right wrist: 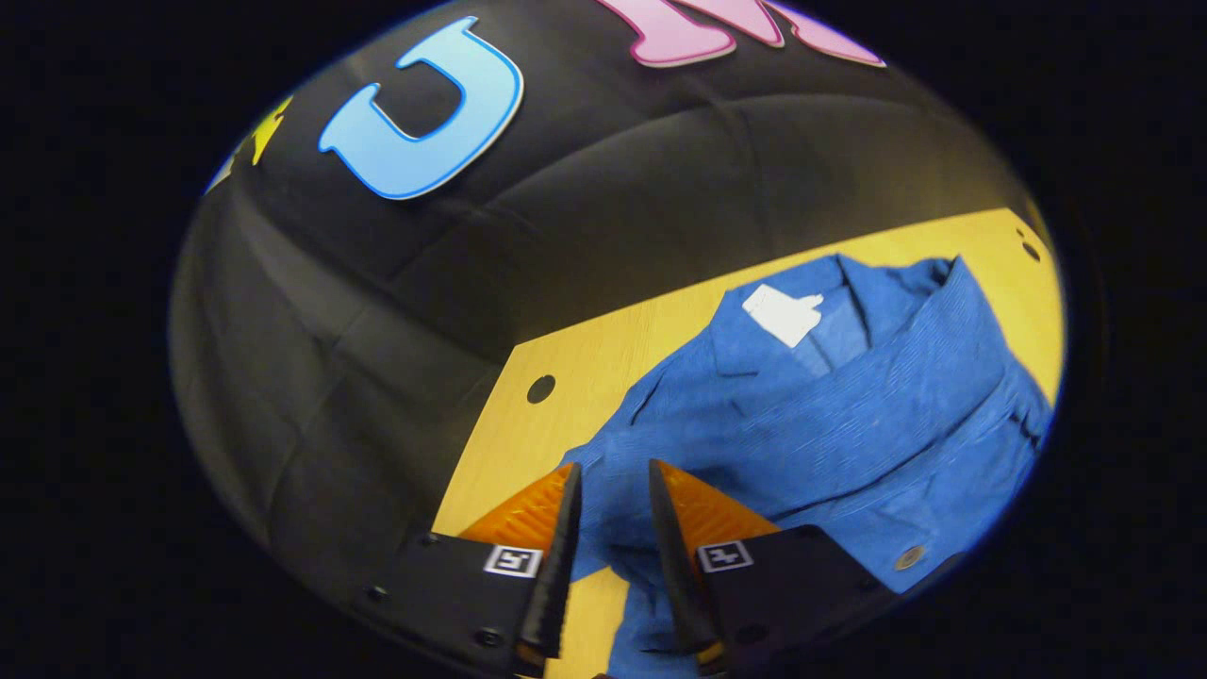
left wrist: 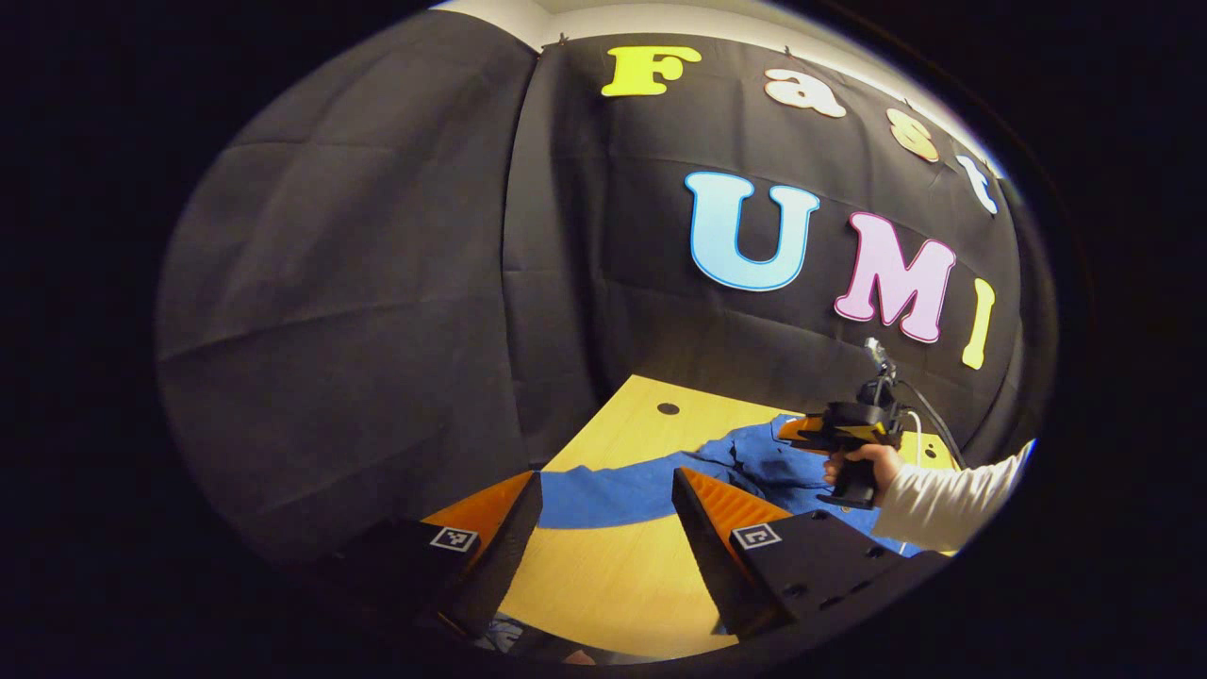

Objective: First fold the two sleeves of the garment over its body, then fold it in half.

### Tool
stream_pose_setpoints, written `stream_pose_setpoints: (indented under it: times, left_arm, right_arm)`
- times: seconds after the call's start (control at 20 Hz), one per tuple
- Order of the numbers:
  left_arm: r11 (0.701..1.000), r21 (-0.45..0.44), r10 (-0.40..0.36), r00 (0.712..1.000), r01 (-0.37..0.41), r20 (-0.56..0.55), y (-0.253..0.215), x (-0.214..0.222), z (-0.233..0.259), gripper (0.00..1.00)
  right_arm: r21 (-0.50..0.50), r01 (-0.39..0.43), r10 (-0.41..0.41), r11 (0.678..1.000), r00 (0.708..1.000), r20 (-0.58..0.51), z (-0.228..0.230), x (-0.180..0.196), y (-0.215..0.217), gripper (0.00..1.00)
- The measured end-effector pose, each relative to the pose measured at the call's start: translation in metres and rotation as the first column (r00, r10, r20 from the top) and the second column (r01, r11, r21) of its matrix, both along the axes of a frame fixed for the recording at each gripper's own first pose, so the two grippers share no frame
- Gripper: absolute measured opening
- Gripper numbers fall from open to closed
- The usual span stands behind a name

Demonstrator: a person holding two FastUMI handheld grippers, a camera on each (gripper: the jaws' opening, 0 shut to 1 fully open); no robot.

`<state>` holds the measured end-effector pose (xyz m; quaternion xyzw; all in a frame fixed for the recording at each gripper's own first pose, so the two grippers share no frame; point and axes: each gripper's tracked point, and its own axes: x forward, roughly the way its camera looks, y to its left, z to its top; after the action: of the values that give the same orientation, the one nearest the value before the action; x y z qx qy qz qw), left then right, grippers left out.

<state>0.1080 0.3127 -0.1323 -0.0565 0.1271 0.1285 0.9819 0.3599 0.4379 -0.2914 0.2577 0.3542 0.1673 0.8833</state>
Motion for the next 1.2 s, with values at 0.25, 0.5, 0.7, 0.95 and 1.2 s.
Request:
stream_pose_setpoints:
  times: [0.25,0.5,0.7,0.95,1.2]
  left_arm:
    - [0.999,-0.036,0.007,0.99,-0.013,-0.141,0.021,0.051,-0.07,0.8]
    - [0.975,-0.183,0.059,0.938,-0.128,-0.342,0.043,0.097,-0.151,0.83]
    - [0.961,-0.177,0.116,0.889,-0.214,-0.443,0.069,0.113,-0.192,0.83]
    - [0.949,-0.166,0.138,0.824,-0.269,-0.55,0.08,0.124,-0.234,0.83]
    - [0.985,-0.08,0.085,0.836,-0.152,-0.542,0.079,0.139,-0.235,0.88]
  right_arm:
    - [-0.173,-0.065,0.106,0.983,0.966,0.237,0.079,-0.059,-0.084,0.79]
    - [-0.196,-0.071,0.127,0.978,0.947,0.294,0.135,-0.156,-0.162,0.79]
    - [-0.183,0.006,0.037,0.983,0.972,0.234,0.132,-0.198,-0.216,0.79]
    - [-0.165,0.131,-0.098,0.978,0.976,0.193,0.137,-0.21,-0.28,0.79]
    - [-0.144,0.117,-0.088,0.983,0.977,0.193,0.15,-0.211,-0.28,0.78]
